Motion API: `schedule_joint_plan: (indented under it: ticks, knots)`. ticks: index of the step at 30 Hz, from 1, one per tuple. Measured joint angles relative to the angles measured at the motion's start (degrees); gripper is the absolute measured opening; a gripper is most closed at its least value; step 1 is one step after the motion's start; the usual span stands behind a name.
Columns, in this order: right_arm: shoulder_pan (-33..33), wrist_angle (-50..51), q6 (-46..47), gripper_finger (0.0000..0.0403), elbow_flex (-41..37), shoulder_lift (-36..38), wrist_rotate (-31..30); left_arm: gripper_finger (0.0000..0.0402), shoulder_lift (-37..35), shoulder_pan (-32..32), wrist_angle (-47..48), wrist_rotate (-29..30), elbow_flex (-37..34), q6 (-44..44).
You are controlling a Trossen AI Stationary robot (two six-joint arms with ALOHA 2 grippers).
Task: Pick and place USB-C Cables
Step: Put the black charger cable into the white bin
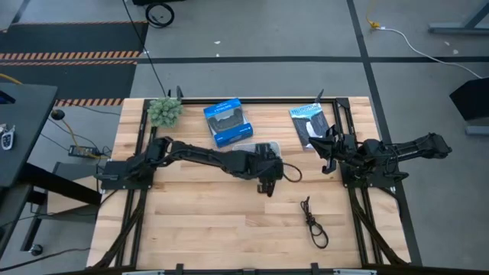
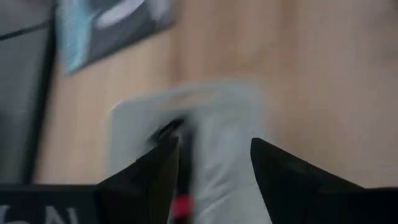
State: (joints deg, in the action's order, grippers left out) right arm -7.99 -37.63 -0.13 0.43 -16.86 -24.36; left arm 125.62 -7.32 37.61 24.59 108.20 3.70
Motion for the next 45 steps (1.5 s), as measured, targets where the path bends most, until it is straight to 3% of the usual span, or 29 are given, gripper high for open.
schedule_joint_plan:
  ticks: [3,12,20,26,36,41,45]
  knots:
    - [0.0,0.0,0.0,0.0039,0.0,0.0,0.0,0.0193,0.4,-2.0,-6.5,-3.0,-0.1,-1.4]
    - [0.0,0.1,0.0,0.0039,0.0,0.0,0.0,0.0170,4.4,-7.3,-23.6,-4.0,-0.1,-4.4]
    - [0.0,0.1,0.0,0.0039,0.0,0.0,0.0,0.0169,5.1,-9.4,-26.7,-6.9,-0.1,-2.2]
    - [0.0,0.0,0.0,0.0039,0.0,0.0,0.0,0.0169,3.0,-11.4,-18.8,-4.9,-0.2,5.2]
    - [0.0,0.0,0.0,0.0039,0.0,0.0,0.0,0.0169,-3.9,-12.0,4.6,8.9,-0.1,17.1]
    - [0.0,0.0,0.0,0.0039,0.0,0.0,0.0,0.0169,-5.6,-8.9,15.4,7.7,-0.1,22.4]
    - [0.0,0.1,0.0,0.0039,0.0,0.0,0.0,0.0161,-8.5,-5.7,23.7,2.3,-0.7,19.1]
